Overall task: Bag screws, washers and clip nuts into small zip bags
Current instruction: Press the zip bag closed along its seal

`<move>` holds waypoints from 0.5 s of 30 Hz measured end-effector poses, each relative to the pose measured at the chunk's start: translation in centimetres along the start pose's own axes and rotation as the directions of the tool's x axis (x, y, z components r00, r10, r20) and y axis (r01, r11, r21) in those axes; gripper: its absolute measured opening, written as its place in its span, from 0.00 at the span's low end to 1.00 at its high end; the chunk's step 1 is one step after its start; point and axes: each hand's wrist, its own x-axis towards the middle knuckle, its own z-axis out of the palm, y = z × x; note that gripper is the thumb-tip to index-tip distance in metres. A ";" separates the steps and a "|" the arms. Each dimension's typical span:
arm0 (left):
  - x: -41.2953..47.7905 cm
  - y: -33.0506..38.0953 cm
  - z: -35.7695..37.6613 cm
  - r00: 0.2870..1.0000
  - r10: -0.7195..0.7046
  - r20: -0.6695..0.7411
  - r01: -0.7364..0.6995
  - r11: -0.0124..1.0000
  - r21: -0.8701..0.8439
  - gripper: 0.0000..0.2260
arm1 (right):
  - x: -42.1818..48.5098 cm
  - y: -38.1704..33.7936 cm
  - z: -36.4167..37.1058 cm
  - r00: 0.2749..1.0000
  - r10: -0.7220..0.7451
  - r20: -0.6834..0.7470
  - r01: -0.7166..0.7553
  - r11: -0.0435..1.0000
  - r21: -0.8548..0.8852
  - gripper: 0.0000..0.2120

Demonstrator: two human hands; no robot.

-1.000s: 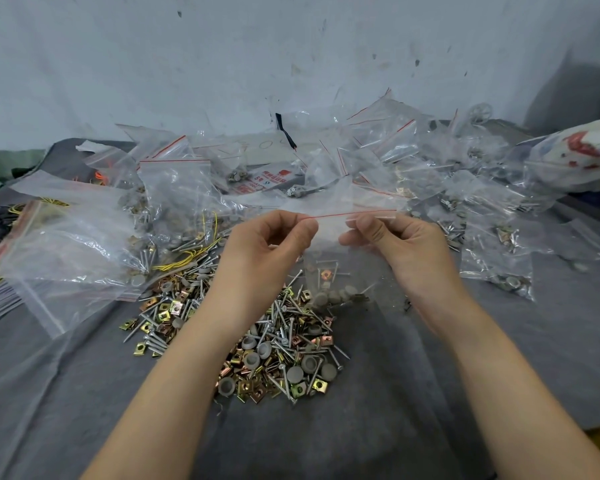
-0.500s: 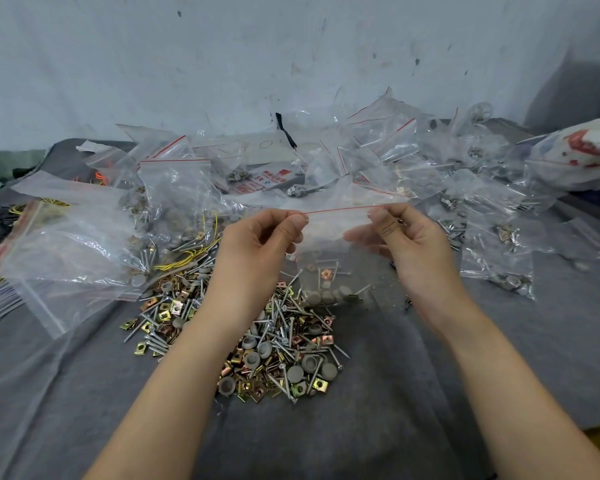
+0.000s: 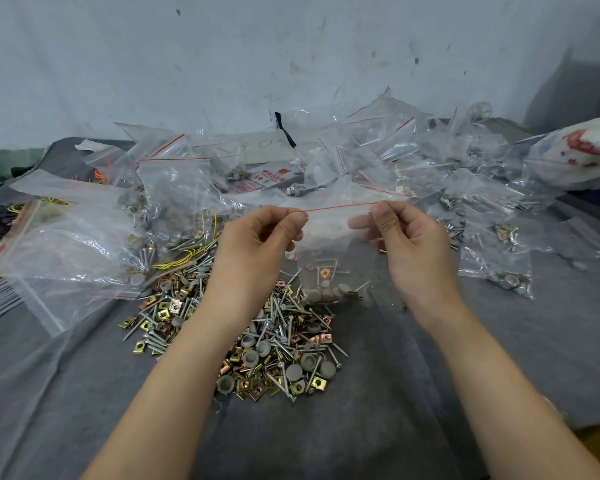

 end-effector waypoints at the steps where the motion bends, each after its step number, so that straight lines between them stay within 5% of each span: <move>1: 0.0 0.0 0.0 1.000 -0.001 0.001 0.001 1.000 0.001 0.04 | 0.0 0.1 0.0 1.000 -0.001 0.000 0.001 1.000 -0.007 0.11; 15: -0.1 -0.1 -0.2 1.000 0.003 -0.003 -0.003 1.000 0.005 0.04 | 0.0 0.0 -0.2 0.997 -0.024 0.070 0.023 1.000 0.016 0.06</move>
